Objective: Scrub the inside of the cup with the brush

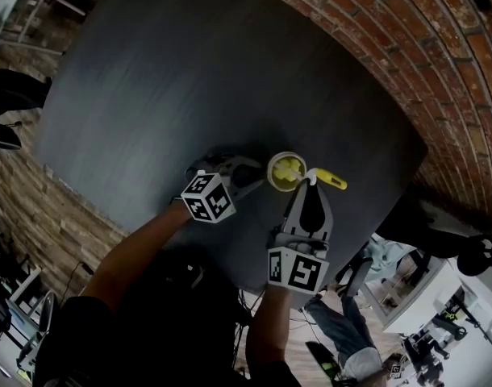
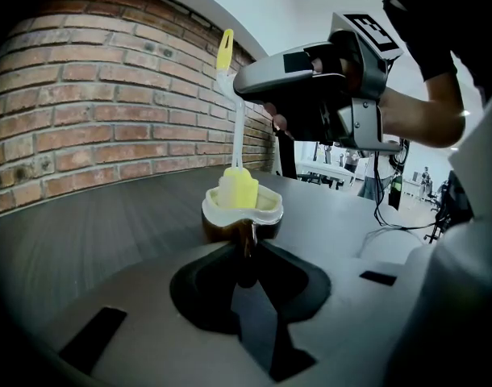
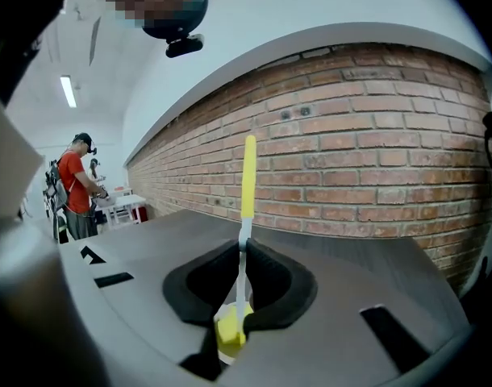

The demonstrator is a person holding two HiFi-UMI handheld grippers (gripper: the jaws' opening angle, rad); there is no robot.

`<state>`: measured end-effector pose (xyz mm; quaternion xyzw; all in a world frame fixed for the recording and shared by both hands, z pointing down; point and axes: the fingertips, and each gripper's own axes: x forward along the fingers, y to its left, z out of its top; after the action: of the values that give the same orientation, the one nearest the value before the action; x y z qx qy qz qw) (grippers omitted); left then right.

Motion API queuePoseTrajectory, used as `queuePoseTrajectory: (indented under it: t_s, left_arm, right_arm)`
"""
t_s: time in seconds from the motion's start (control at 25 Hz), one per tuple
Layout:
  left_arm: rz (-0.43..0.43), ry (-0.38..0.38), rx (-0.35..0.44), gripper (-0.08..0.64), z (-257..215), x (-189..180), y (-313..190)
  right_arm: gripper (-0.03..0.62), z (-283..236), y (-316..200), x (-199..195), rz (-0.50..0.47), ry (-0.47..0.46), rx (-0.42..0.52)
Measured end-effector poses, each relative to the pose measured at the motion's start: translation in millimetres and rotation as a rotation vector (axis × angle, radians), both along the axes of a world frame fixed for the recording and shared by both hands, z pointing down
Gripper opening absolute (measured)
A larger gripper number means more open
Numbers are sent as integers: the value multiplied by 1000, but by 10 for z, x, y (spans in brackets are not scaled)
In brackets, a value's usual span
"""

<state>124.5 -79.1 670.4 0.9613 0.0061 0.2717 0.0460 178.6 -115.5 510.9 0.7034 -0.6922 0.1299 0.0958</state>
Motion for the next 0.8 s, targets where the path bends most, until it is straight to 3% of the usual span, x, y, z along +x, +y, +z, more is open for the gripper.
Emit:
queuePoseTrajectory:
  t_s: [0.24, 0.48, 0.8]
  left_arm:
    - [-1, 3, 2, 77, -15, -8, 3]
    - [0, 4, -1, 77, -12, -8, 1]
    - [2, 5, -1, 77, -6, -7, 3]
  right_arm:
    - [44, -16, 172, -19, 0, 37, -14]
    - [45, 20, 303, -16, 22, 71, -97]
    - [45, 70, 473, -15, 32, 9, -159]
